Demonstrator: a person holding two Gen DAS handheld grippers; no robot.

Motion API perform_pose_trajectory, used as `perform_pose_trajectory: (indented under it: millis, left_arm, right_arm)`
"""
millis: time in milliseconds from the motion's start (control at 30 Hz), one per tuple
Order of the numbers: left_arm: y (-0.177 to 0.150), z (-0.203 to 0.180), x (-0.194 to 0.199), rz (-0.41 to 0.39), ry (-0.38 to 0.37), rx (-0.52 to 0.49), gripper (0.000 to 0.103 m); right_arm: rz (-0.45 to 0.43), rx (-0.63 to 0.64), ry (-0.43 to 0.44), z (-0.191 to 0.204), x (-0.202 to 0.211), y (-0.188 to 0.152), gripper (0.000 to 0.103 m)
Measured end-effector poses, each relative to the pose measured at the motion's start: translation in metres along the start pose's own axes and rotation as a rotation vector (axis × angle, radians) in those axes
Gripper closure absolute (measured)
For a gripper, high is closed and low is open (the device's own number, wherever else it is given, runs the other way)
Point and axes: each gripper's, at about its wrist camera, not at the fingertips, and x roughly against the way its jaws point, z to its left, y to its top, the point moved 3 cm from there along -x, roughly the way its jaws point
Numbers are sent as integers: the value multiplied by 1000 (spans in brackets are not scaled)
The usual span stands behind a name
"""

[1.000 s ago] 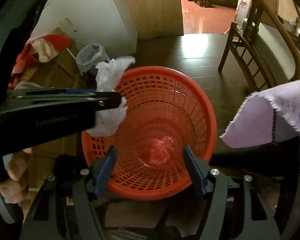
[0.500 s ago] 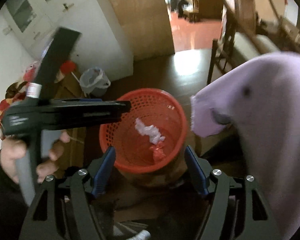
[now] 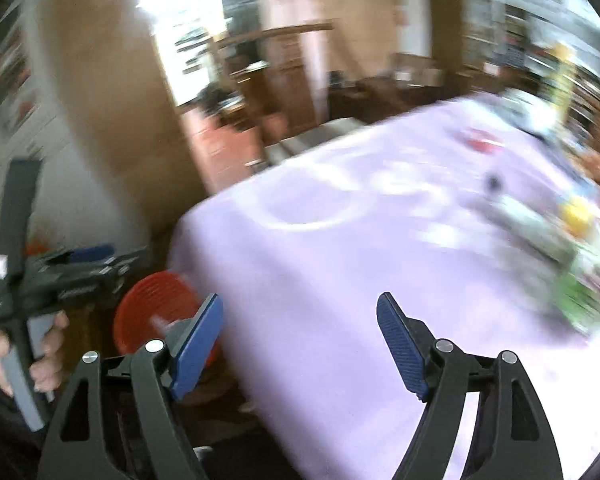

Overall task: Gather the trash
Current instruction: 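Move both open tools back over the table trash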

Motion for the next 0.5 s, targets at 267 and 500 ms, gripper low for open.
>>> perform_pose_trajectory:
  millis: [267,500]
  left_arm:
    - [16,-152,-26,38,-179,-213,24]
    - [28,-258,-47,78,-271,-362,24]
  right_arm:
    - [-63,-232,-186,-136,44,-34,21]
    - [-93,-368,-255,-209,58,-52,20]
